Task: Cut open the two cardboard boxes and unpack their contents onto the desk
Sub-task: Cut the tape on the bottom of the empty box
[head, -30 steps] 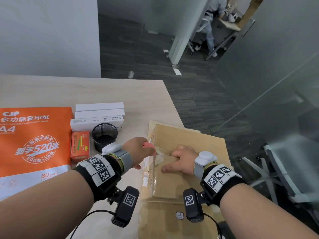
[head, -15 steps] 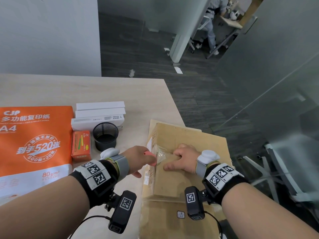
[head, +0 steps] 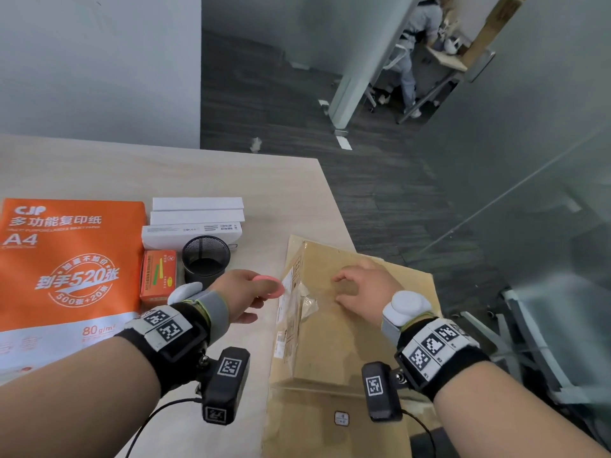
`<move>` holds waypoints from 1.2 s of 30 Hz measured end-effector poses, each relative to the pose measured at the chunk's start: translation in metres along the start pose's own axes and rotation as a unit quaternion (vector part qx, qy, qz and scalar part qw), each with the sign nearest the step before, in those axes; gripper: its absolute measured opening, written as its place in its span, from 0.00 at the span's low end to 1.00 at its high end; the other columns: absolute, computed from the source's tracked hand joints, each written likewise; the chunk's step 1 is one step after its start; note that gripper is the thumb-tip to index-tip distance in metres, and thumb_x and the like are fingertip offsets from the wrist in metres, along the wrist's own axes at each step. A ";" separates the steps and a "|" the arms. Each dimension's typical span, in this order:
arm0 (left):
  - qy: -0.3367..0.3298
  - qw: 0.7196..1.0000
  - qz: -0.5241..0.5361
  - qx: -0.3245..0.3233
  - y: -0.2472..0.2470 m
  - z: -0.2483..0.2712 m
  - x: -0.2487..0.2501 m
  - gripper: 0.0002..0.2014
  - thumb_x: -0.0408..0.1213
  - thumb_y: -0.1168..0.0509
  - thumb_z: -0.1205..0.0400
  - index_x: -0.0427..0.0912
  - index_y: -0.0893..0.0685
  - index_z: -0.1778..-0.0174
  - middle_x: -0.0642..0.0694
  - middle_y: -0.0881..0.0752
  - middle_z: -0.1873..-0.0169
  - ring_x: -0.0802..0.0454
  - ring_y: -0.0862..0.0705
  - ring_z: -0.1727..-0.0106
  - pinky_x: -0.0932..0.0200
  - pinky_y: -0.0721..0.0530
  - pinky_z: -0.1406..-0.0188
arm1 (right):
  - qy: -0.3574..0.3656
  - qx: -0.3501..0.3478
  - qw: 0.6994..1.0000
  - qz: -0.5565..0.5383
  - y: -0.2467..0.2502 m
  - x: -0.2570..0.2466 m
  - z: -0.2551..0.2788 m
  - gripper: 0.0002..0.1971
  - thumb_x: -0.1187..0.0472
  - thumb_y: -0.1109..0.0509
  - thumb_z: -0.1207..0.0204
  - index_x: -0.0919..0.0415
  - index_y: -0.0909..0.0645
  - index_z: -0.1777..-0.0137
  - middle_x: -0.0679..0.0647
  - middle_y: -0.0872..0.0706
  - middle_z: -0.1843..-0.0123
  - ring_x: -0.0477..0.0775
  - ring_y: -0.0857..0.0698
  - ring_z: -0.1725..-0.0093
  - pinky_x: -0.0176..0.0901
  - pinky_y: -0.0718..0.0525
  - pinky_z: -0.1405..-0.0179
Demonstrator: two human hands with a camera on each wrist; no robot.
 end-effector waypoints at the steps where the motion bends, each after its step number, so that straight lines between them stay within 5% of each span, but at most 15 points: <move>1: 0.001 1.000 0.005 0.000 -0.001 -0.001 0.000 0.12 0.46 0.21 0.26 0.44 0.07 0.51 0.50 0.13 0.60 0.55 0.16 0.59 0.59 0.15 0.66 | 0.009 -0.018 0.999 0.037 0.004 -0.004 -0.002 0.23 0.46 0.25 0.24 0.38 0.21 0.29 0.45 0.26 0.30 0.50 0.27 0.30 0.48 0.24 0.30; 5: 0.003 1.000 0.024 0.011 -0.002 -0.002 -0.003 0.12 0.48 0.22 0.26 0.45 0.07 0.52 0.50 0.11 0.59 0.55 0.15 0.60 0.58 0.14 0.65 | 0.034 -0.113 0.982 0.148 0.001 -0.016 -0.009 0.48 0.36 0.23 0.32 0.37 0.44 0.14 0.44 0.42 0.14 0.59 0.40 0.17 0.60 0.26 0.23; 9: 0.011 0.999 0.039 0.014 -0.005 -0.004 -0.009 0.14 0.49 0.23 0.25 0.44 0.08 0.49 0.49 0.10 0.57 0.55 0.14 0.60 0.58 0.14 0.66 | 0.047 -0.146 0.966 0.210 -0.012 -0.028 -0.011 0.58 0.36 0.22 0.34 0.48 0.55 0.11 0.51 0.49 0.11 0.66 0.40 0.16 0.62 0.29 0.21; 19: 0.017 0.996 0.073 0.058 0.000 -0.005 -0.013 0.15 0.46 0.22 0.25 0.40 0.10 0.50 0.47 0.12 0.59 0.52 0.14 0.60 0.55 0.14 0.63 | 0.050 -0.175 0.956 0.230 -0.013 -0.030 -0.015 0.59 0.41 0.23 0.32 0.53 0.60 0.11 0.55 0.52 0.10 0.67 0.38 0.17 0.58 0.23 0.26; 27: 0.022 0.997 0.062 0.044 -0.008 -0.002 -0.015 0.15 0.49 0.23 0.25 0.42 0.09 0.50 0.48 0.11 0.58 0.53 0.13 0.60 0.56 0.14 0.63 | 0.030 -0.180 0.952 0.247 -0.017 -0.034 -0.013 0.56 0.49 0.26 0.30 0.54 0.62 0.11 0.57 0.58 0.10 0.69 0.46 0.14 0.60 0.26 0.23; 36: 0.013 0.998 0.058 0.013 -0.023 0.006 -0.012 0.22 0.52 0.22 0.30 0.40 0.08 0.47 0.49 0.11 0.59 0.54 0.14 0.61 0.57 0.13 0.61 | 0.041 -0.164 0.954 0.247 -0.018 -0.034 -0.010 0.57 0.46 0.26 0.32 0.53 0.61 0.12 0.56 0.56 0.10 0.68 0.44 0.14 0.58 0.26 0.23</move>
Point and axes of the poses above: each hand's wrist, its own z-axis away from the middle knuckle, its own y-axis out of the back of the hand, x = y × z, the point moved 7 cm from there along -z, towards the middle knuckle
